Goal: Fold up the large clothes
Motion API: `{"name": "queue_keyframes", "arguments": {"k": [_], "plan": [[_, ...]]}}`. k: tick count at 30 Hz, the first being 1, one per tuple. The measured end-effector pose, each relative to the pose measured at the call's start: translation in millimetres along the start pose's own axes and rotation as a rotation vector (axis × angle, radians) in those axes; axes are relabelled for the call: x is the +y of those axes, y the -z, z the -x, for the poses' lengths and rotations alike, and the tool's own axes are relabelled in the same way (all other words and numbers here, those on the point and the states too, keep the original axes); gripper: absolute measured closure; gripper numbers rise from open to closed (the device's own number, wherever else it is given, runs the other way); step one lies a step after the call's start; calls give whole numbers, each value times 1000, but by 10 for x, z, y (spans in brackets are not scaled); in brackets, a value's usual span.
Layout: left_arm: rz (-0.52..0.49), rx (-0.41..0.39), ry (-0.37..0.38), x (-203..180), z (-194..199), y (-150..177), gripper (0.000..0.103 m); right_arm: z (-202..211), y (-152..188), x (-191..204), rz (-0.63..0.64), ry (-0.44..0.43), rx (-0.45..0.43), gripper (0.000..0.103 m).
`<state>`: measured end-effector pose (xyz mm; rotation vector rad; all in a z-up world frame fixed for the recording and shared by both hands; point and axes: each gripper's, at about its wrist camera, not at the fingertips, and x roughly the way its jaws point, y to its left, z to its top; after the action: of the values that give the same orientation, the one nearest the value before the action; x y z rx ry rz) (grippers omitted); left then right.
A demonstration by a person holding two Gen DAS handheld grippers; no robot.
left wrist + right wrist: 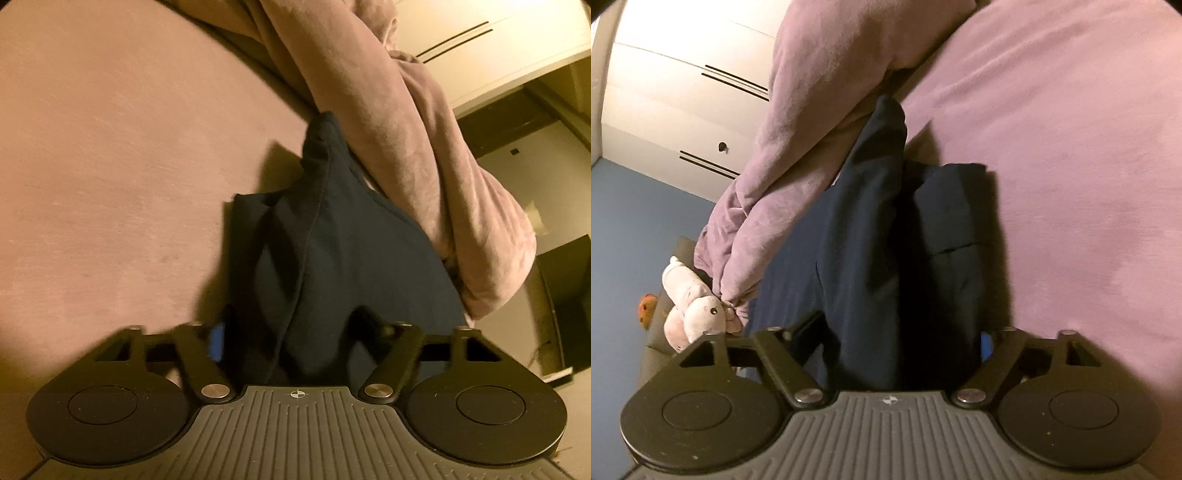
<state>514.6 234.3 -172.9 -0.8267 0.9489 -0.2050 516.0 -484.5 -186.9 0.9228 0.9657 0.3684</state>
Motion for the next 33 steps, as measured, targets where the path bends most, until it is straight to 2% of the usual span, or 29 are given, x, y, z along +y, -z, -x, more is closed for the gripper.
{"name": "queue_keyframes", "arguments": {"k": [2,4,7,15,21,25,29,33], "plan": [[-39,-8,-21,-81,-6,14,45,-102,-20,4,-4,-14,-1,35],[-82,-21,-32,-162,33,40,59,-137,-29,17,0,-19,-11,47],[-132,-46,-36,-292,151,86,67,-79,29,93,25,-18,-32,58],[-195,-88,28,-771,605,163,70,125,99,415,34,-71,-94,64],[-269,-97,48,-1278,937,305,72,296,129,928,105,-92,-106,66],[-301,-101,56,-1525,1244,382,73,428,183,1248,150,-103,-84,66],[-303,-103,46,-1614,1548,476,73,599,283,1411,163,-118,-63,66],[-289,-85,25,-1574,1807,658,73,819,461,1372,134,-137,-38,66]]}}
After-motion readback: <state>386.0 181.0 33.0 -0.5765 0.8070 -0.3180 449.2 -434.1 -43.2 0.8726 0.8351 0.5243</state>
